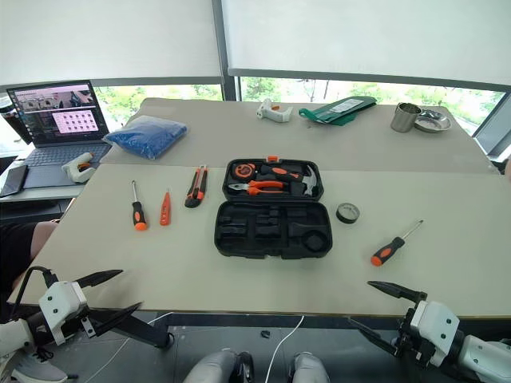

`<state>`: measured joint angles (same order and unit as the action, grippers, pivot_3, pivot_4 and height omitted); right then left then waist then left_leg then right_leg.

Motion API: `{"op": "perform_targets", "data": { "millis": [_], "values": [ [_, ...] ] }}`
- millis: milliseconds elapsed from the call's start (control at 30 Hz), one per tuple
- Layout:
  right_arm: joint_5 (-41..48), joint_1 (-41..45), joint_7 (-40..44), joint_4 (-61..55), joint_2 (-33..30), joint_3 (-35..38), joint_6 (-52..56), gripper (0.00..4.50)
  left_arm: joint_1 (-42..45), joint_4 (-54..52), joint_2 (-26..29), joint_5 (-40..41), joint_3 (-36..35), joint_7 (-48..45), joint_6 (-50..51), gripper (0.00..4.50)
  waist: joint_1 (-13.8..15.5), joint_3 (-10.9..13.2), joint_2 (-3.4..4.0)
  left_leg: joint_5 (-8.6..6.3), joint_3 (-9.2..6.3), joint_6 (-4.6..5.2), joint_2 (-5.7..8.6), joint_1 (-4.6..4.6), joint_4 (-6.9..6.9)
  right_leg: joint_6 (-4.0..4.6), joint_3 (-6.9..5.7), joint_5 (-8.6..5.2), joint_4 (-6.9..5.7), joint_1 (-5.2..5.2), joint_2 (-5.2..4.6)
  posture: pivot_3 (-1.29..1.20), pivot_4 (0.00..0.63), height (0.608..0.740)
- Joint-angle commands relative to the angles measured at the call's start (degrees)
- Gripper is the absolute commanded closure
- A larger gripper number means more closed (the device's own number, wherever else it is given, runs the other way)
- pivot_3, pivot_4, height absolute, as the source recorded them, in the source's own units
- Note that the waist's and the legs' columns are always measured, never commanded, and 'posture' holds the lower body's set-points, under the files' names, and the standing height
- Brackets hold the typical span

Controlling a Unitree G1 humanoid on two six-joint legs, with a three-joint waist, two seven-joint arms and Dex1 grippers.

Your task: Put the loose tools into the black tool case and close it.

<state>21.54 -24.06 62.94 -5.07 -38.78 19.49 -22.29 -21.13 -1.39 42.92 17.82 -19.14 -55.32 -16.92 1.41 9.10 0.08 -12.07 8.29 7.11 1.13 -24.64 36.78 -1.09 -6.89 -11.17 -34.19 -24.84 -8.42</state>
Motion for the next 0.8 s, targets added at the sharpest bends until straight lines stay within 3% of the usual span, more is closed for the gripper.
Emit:
{"op": "perform_targets", "data": {
  "millis": [33, 133, 200, 533, 633, 800],
  "values": [
    [2.7, 1.9, -2.5, -2.4, 0.2, 0.7, 2.6, 0.0, 1.0, -3.0, -1.0, 2.4, -1.2, 2.3, 3.4, 0.09, 0.0, 0.0, -0.01, 0.0, 0.0, 0.0, 0.0, 0.0, 0.0, 0.0, 0.0, 0.0, 0.0, 0.0, 0.0, 0.0, 0.15, 0.74],
    [5.1, 5.6, -6.9, -7.3, 2.6, -0.4, 5.7, 0.0, 5.1, -7.5, -3.0, 11.2, -3.4, 9.3, 16.8, 0.09, -0.1, 0.0, -0.05, 0.0, -0.01, 0.01, -0.01, 0.02, 0.01, -0.01, 0.03, 0.07, -0.02, 0.03, 0.0, 0.0, 0.15, 0.74],
    [7.8, 7.6, -7.9, -10.6, 5.1, -1.3, 5.5, 0.0, 6.2, -9.6, -3.9, 12.9, -5.2, 15.1, 24.3, 0.09, -0.1, -0.1, -0.15, 0.03, -0.09, -0.03, -0.03, 0.04, 0.01, -0.01, 0.04, 0.15, -0.07, 0.04, 0.04, 0.0, 0.15, 0.74],
    [14.6, 11.5, -9.5, -19.7, 6.3, -4.1, 13.5, 0.0, 2.3, -21.2, -14.5, 20.7, -17.2, 38.9, 44.3, 0.09, -0.4, -0.1, -0.37, 0.18, -0.07, -0.3, 0.03, 0.46, 0.0, -0.06, 0.03, 0.15, 0.06, 0.51, 0.05, 0.0, 0.15, 0.74],
    [13.6, 11.9, -8.4, -19.4, 6.2, -5.3, 13.1, 0.0, 3.9, -24.9, -13.5, 23.2, -16.0, 40.6, 49.6, 0.09, 0.4, -0.1, -0.45, 0.13, -0.07, -0.23, 0.04, 0.45, 0.01, -0.02, 0.03, 0.13, 0.05, 0.52, 0.04, 0.0, 0.15, 0.74],
    [12.7, 13.8, -8.3, -18.0, 6.3, -5.8, 12.7, 0.0, 14.5, -26.4, -9.3, 24.3, -12.3, 49.2, 63.3, 0.09, 1.5, -0.2, -0.44, 0.05, -0.06, -0.09, 0.03, 0.39, 0.01, -0.02, 0.05, 0.16, -0.14, 0.47, 0.09, 0.0, 0.15, 0.74]
  ]
}}
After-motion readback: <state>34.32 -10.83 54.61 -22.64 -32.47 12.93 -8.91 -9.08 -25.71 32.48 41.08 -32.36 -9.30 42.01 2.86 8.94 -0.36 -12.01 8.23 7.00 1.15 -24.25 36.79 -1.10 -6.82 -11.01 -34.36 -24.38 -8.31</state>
